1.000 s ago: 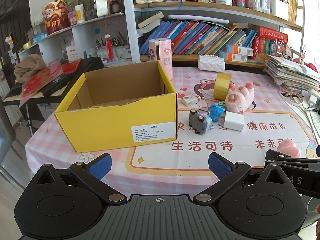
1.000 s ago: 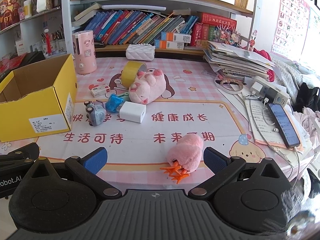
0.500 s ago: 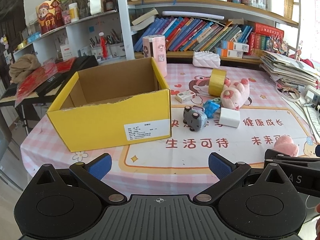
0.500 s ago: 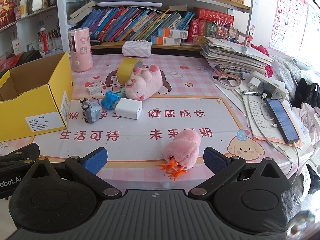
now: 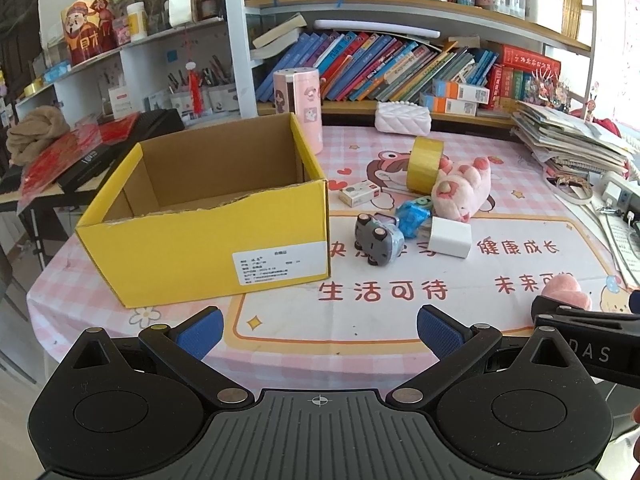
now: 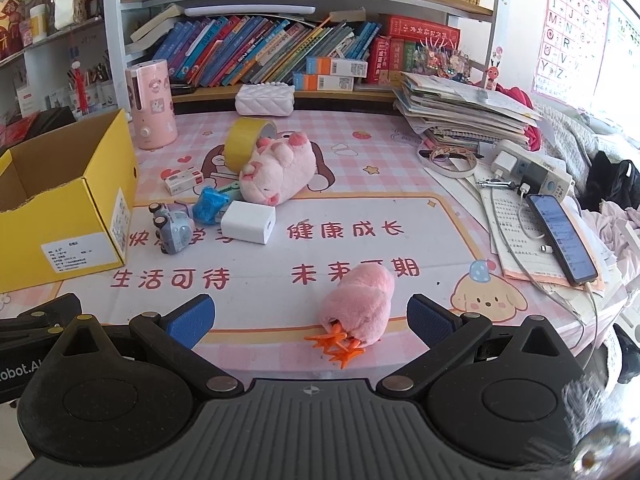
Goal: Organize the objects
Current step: 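Move the right gripper down onto the pink plush chick, then grasp the pink plush chick with the right gripper while the left gripper approaches the white charger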
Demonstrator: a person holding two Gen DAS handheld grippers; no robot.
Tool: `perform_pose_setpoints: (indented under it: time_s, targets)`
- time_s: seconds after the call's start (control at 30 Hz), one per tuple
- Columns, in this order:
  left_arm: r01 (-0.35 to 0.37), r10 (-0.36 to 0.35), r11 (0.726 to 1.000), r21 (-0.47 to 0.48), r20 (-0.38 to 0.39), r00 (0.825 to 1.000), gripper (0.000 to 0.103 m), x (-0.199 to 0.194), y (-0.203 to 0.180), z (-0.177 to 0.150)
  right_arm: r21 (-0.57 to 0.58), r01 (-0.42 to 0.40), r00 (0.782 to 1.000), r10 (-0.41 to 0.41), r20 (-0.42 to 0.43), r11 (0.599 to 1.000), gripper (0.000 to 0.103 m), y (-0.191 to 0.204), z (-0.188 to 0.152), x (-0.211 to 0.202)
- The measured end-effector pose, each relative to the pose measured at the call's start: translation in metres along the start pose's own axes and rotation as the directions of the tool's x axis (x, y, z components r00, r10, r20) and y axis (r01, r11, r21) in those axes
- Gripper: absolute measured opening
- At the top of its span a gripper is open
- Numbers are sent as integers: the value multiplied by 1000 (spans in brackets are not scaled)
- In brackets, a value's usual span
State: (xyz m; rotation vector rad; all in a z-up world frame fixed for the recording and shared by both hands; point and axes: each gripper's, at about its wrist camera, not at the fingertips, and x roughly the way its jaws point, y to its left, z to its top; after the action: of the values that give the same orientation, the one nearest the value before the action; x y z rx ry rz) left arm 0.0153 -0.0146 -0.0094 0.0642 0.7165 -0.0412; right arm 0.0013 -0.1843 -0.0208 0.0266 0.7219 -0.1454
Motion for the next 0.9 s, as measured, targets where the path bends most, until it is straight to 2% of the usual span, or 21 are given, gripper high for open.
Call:
perform_pose_setpoints:
  time_s: [0.13,0.37,0.53,0.7,0.9]
  targets:
    - [12,-12,1000,-15,-12,1000,103,1,-1,0,10,15,1000,-15,-14,1000,103,-7,-2,1]
    - [13,-12,999,-45,9,1000,103,5,-5,5,27,24,999,-23,-26,999,100,-22,6,15]
    - [1,-2,999,-43,-11,1000,103,15,-15,8,35,19,996,-16,-85,999,84,-32,11,36]
    - [-16,15,999,-39,-12,1000,103,20,-24,10,64,20,994,-12,-113,998,84,-49,13,53]
    - [-18,17,999,-37,-9,1000,103,24,-33,5,41,-10,993,15,-114,999,84,-56,5,59]
